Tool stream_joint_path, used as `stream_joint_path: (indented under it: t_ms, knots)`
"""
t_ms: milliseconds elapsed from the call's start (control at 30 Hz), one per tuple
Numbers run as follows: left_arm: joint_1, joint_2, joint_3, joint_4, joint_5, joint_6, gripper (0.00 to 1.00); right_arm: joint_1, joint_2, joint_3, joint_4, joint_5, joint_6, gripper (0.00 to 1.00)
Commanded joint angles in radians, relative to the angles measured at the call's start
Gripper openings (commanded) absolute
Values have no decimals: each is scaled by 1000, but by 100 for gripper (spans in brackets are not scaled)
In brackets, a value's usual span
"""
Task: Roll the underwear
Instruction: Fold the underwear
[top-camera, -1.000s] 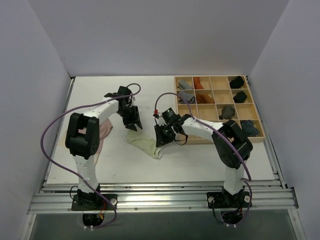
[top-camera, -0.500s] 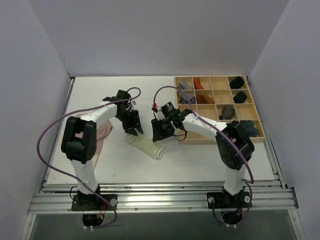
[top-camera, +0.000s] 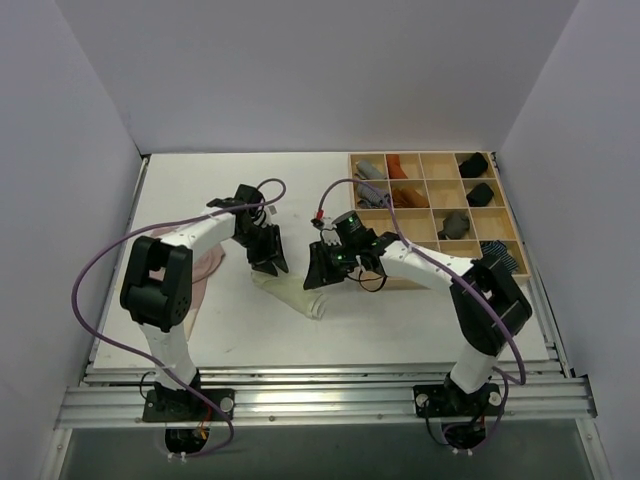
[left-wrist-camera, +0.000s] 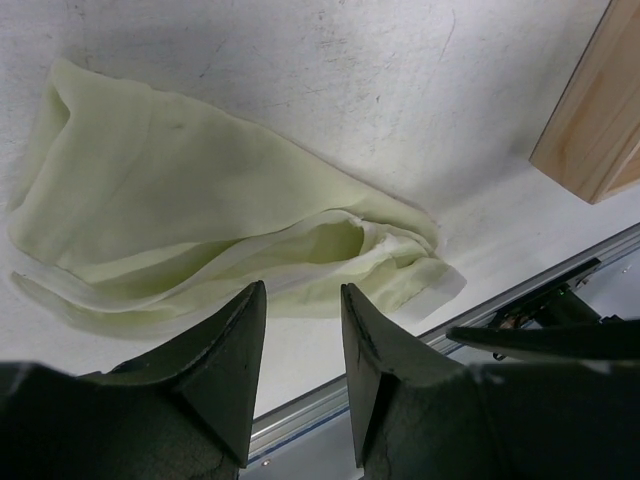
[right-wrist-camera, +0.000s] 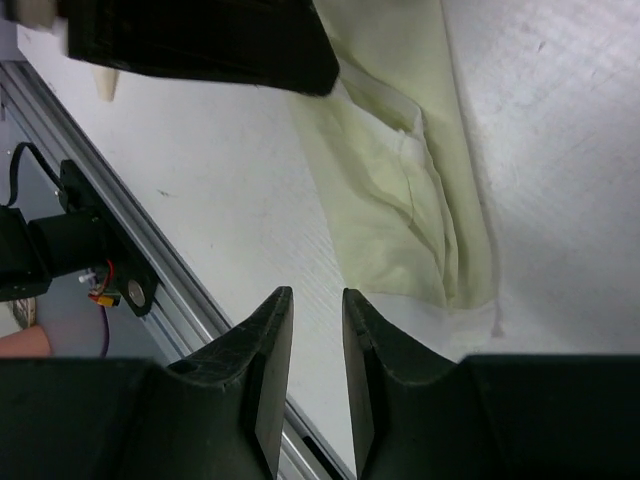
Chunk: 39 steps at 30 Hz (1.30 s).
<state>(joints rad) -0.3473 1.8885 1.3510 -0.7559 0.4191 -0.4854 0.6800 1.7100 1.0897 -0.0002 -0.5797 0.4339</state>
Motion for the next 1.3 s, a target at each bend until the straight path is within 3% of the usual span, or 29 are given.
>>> stream_joint_path:
  t_ms: [0, 233, 500, 833, 967, 1267]
  knots:
    - [-2, 3, -16, 44, 0, 19, 44, -13, 42, -65, 106, -81, 48, 23]
    - [1, 84, -13, 53, -36, 30, 43, -36, 102, -105, 109, -51, 13, 22]
    - [22, 61, 31, 20, -57, 33, 43, -43, 59, -103, 5, -12, -35, 22]
    - [41, -106, 65, -91, -207, 42, 47, -43, 37, 75, -165, 56, -106, 25]
    - [39, -130, 22, -108, -177, 24, 44, -40, 91, 110, -204, 103, -155, 29]
    - [33, -186, -174, 44, -5, -84, 40, -30, 142, 66, -185, 115, -181, 32]
